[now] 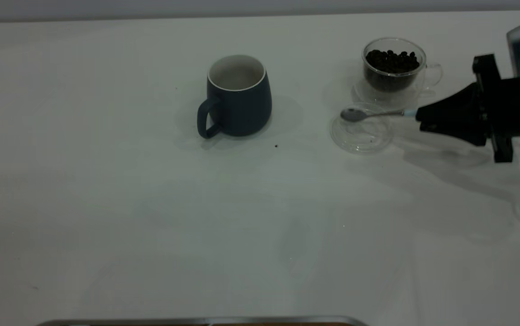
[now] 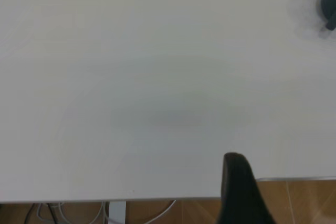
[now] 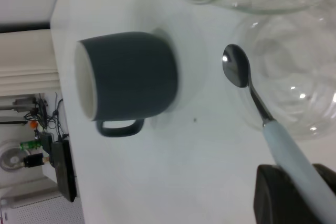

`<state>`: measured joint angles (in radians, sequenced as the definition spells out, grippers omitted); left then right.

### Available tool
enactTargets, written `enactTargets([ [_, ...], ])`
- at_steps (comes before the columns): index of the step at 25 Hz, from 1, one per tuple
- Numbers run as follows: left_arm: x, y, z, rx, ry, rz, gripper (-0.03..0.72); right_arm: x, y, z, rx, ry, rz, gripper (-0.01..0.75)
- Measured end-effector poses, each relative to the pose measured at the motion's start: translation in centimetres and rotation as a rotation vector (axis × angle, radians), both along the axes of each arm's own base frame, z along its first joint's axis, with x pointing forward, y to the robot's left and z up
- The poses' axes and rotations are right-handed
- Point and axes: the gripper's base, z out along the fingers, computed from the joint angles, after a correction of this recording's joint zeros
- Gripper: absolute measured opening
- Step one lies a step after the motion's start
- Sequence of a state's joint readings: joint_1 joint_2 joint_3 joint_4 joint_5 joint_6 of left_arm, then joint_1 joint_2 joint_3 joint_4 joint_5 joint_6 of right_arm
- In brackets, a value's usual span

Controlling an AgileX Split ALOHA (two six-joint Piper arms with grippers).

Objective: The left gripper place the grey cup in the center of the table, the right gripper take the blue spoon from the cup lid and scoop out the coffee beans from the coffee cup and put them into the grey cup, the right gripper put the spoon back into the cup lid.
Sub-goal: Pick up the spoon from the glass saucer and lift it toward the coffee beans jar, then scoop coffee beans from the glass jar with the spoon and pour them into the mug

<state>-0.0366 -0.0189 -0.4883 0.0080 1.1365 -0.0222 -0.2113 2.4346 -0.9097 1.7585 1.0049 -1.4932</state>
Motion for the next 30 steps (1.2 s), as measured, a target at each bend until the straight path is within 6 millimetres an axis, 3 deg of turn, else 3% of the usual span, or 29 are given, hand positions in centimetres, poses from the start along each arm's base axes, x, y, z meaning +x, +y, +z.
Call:
enactTargets([
  [8,0.0,0.0,0.0,0.001,0.000,-0.001,0.497,-1.8,-0.4,4.2,-0.045,-0.064,0.003,0.111],
  [15,0.0,0.0,0.0,0.001,0.000,-0.001,0.497,1.0,-1.8,8.3,-0.221,-0.239,-0.020,0.111],
  [21,0.0,0.0,0.0,0.002,0.000,-0.002,0.497,3.3,-3.1,8.8,-0.405,-0.279,0.024,0.111],
  [30,0.0,0.0,0.0,0.002,0.000,-0.002,0.497,5.0,-1.6,9.2,-0.575,-0.315,0.131,0.111],
])
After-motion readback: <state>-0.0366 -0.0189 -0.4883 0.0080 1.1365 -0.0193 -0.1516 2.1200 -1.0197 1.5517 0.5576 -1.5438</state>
